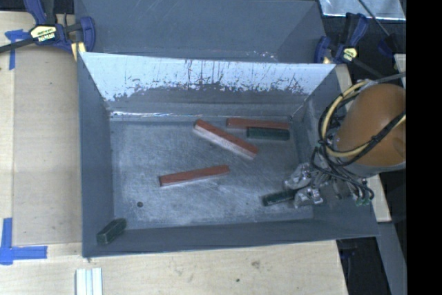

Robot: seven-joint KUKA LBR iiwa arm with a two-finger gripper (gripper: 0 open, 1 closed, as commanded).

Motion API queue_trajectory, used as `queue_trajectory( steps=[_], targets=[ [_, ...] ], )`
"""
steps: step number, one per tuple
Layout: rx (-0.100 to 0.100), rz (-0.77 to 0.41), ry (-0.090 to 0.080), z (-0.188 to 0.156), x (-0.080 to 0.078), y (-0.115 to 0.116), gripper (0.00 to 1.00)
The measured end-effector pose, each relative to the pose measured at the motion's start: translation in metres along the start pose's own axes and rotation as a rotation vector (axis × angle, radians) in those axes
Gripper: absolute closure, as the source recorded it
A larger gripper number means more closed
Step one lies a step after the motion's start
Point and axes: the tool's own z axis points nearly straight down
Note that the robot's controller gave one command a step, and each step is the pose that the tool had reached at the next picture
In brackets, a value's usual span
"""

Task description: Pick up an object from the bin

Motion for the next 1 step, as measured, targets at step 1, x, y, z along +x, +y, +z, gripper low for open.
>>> queue_trajectory(
  steps=[1],
  targets=[
    [0.000,0.000,0.001,-0.0214,0.0003,0.0002,1.00]
  ],
)
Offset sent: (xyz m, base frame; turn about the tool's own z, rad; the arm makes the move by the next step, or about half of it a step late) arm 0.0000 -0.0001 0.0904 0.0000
